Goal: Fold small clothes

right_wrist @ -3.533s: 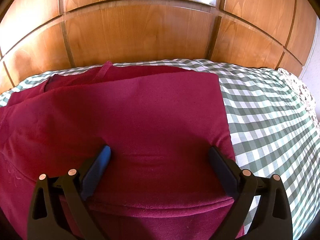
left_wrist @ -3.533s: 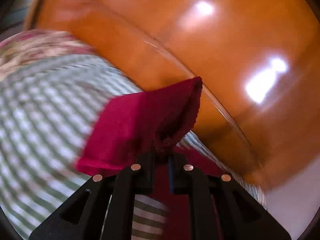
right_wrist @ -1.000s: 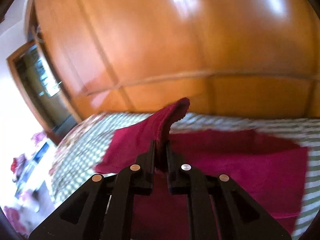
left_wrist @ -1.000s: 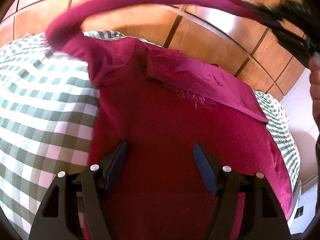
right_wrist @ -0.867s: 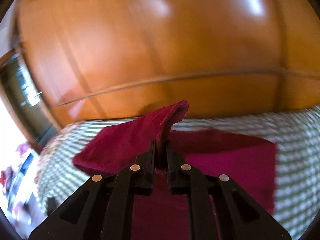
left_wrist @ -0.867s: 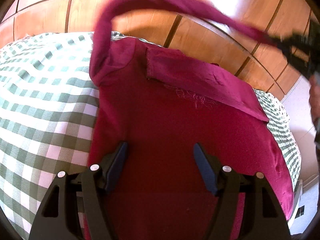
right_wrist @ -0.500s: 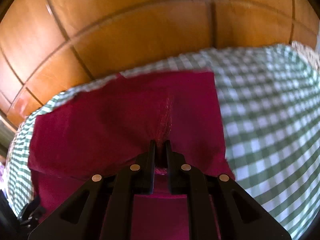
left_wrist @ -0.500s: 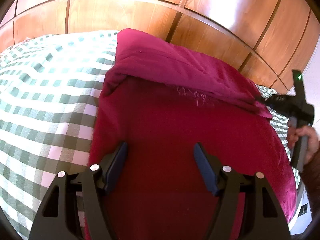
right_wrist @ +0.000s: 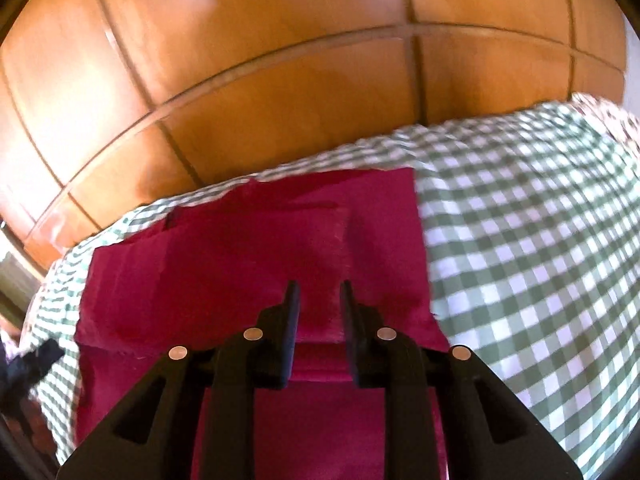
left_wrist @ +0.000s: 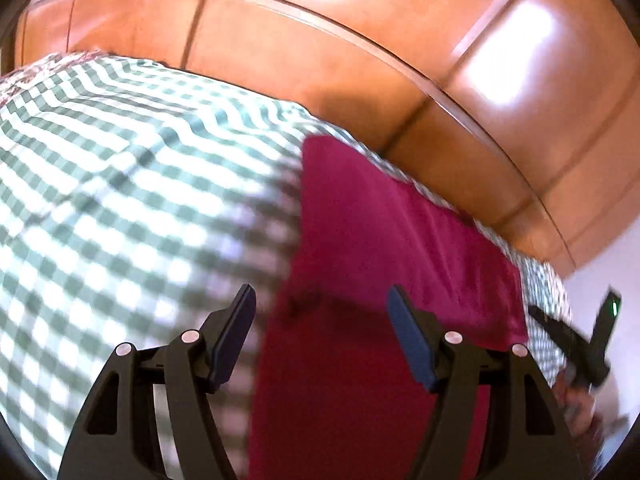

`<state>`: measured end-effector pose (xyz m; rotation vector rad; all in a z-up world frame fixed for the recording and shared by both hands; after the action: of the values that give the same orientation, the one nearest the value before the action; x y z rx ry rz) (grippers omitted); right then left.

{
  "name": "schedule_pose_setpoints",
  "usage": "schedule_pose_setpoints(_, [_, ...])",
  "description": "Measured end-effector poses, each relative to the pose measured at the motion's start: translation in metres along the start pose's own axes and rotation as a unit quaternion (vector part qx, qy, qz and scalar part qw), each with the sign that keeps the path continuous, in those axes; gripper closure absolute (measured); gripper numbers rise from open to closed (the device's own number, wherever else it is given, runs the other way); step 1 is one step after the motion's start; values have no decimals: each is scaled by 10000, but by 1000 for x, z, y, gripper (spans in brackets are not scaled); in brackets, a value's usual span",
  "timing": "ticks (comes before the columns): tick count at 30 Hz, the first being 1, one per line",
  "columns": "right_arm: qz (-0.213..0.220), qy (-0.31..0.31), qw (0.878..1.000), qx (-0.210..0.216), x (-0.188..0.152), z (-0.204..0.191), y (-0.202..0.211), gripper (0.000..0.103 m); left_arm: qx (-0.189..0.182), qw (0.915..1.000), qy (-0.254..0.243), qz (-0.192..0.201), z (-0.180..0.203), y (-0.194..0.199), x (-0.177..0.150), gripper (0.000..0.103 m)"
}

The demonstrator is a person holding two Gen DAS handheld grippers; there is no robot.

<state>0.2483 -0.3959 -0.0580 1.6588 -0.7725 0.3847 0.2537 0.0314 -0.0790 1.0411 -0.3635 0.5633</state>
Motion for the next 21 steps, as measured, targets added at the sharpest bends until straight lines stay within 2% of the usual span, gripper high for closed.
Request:
schedule_pose_setpoints(1, [-17,103,9999,1,0,-7,-2,65,20,10000,85,-24,-4,-5,10,35])
schedule_pose_setpoints(2, [31,178,9998,-9,1,-12,-5,37,48,9997,191,-123,-8,-15,21,35])
schedule_pose_setpoints(3, [98,241,9997,-13,3,-18,-7,34,66,9994,269,-197,-12,-23,27,35])
schedule_pose_setpoints(8, [35,632,9980,-86,7,-36,-31,34,50,9974,590,-412,-15,-61,58,34])
schedule_pose_setpoints(11, [19,710,9973,-201,10,-39,-41,34,12,9969,601,-501,-11,-80,71,34])
schedule_pose_setpoints(13, [15,743,9968,-301,9,-36,-48,34,-58,9968,559,-570,-5,-93,76,39])
schedule_pose_setpoints(15, [-60,740,9964,-413,4,-32,-58,33,-56,9975,400,-577,6,-103,78,91])
schedule_pose_setpoints(17, [-25,776,9961,-425,-2,-30,-62,32,250,9995,116,-155,14,-94,80,94])
schedule_pose_setpoints(19, [58,886,9951,-443,-7,-33,-62,27,579,9979,-246,161,20,-86,80,94])
schedule_pose_setpoints(20, [66,949,9943,-485,-8,-35,-63,24,891,9948,-443,223,20,-88,78,99])
schedule_pose_setpoints(21, [41,1032,9930,-566,-10,-37,-66,23,1349,9883,-704,134,18,-99,75,100])
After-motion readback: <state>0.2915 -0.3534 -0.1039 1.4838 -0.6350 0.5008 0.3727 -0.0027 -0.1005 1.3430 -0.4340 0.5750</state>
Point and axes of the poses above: each gripper's, at about its wrist camera, not at the fingertips, and y roughly against the way its jaws point, z to its right, x to its top, the point moved 5 cm from there along -y, roughly the way its jaws point
